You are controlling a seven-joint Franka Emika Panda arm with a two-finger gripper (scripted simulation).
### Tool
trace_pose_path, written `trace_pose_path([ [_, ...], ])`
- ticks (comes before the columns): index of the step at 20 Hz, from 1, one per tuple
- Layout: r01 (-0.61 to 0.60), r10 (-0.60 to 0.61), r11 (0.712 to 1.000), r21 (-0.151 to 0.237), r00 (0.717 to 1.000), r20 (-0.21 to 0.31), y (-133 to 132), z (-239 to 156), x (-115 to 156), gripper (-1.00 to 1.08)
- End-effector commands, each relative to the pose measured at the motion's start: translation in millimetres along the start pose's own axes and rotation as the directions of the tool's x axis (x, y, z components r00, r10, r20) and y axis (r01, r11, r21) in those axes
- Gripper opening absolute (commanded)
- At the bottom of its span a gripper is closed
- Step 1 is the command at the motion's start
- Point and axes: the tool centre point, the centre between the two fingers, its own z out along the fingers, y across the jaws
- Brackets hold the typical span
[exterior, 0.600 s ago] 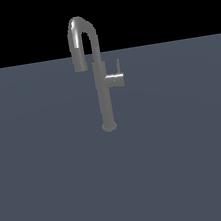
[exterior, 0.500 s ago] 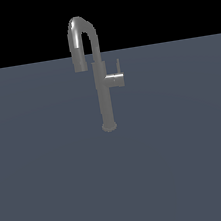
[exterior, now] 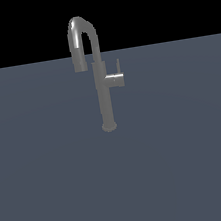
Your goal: Turn on the faucet by rotating a designated handle.
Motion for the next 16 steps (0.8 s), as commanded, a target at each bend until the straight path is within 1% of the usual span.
trace_pose_path([
  [1,-0.021,0.020,1.000,0.021,1.000,0.017,-1,0,7,-1.00],
  [5,-0.068,0.064,0.996,0.066,0.996,0.057,-4,0,22,-1.00],
  [9,-0.132,0.119,0.984,0.122,0.987,0.112,-7,0,42,-1.00],
  [13,-0.208,0.176,0.961,0.182,0.968,0.178,-9,1,65,-1.00],
  [16,-0.268,0.216,0.937,0.224,0.949,0.231,-9,3,83,-1.00],
])
